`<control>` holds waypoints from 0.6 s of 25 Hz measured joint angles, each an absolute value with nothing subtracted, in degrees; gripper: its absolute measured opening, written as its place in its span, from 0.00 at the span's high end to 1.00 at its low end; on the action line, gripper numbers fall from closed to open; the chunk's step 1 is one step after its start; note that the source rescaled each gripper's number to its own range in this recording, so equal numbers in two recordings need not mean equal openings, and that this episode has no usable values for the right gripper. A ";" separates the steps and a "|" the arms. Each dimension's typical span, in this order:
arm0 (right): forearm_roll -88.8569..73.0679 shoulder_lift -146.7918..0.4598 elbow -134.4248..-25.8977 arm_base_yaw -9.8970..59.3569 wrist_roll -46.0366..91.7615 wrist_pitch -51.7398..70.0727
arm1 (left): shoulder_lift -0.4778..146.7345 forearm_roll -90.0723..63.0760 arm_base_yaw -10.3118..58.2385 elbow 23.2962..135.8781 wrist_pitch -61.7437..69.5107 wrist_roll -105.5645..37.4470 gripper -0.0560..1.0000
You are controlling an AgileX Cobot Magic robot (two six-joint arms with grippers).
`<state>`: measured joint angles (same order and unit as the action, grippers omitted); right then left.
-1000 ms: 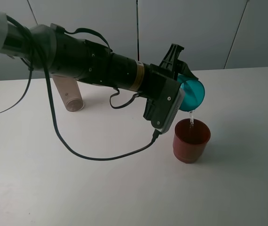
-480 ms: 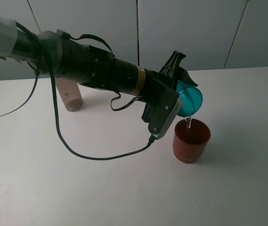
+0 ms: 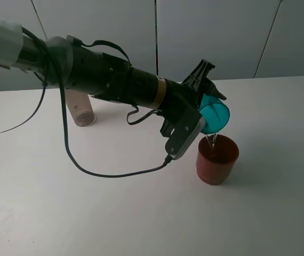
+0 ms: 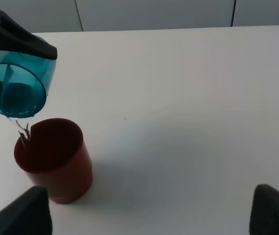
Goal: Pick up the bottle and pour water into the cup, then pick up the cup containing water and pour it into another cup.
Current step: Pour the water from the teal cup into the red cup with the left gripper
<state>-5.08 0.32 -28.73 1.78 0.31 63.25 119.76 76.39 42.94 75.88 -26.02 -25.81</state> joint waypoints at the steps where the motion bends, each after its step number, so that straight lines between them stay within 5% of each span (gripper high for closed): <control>1: -5.08 0.32 -28.73 1.78 0.31 63.25 | 119.76 75.90 42.94 75.88 -26.02 -26.78 0.79; 15: -5.08 0.32 -28.73 1.78 0.41 63.25 | 119.76 68.50 43.62 75.88 -26.42 -37.07 0.79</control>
